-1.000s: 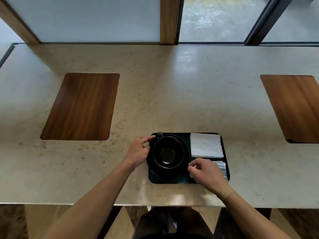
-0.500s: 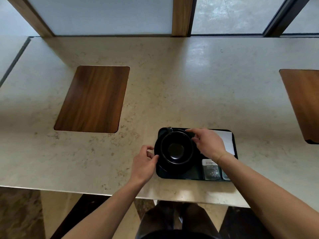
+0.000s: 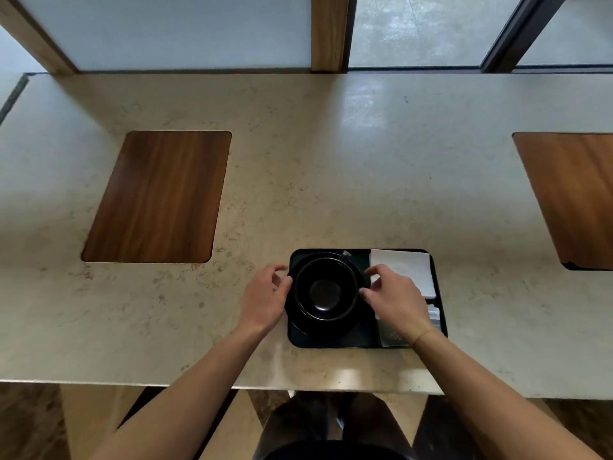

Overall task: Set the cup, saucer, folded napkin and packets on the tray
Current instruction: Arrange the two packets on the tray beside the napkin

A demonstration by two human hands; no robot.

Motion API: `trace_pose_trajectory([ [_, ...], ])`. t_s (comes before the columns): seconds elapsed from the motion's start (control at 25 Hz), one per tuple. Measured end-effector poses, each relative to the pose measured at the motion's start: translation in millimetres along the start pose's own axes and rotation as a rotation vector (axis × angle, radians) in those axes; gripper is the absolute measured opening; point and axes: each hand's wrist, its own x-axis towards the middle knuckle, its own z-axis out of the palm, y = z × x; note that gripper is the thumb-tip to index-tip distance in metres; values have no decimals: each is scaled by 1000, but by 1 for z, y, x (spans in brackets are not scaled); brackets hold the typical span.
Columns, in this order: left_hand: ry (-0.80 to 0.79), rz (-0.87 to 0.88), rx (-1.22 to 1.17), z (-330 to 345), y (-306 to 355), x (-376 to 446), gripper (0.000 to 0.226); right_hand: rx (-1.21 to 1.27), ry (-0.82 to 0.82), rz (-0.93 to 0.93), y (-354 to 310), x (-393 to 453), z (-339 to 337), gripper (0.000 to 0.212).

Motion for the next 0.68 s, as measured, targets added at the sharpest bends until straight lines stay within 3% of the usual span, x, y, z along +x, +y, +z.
trace_pose_trajectory([
  [0.28,-59,-63,-142,2,-16,-38,38,-105,-41,-55,-11,29,-7,23],
  [0.68,-81,111,17,-4,6,23,32,13,-153,127,5,-4,4,16],
])
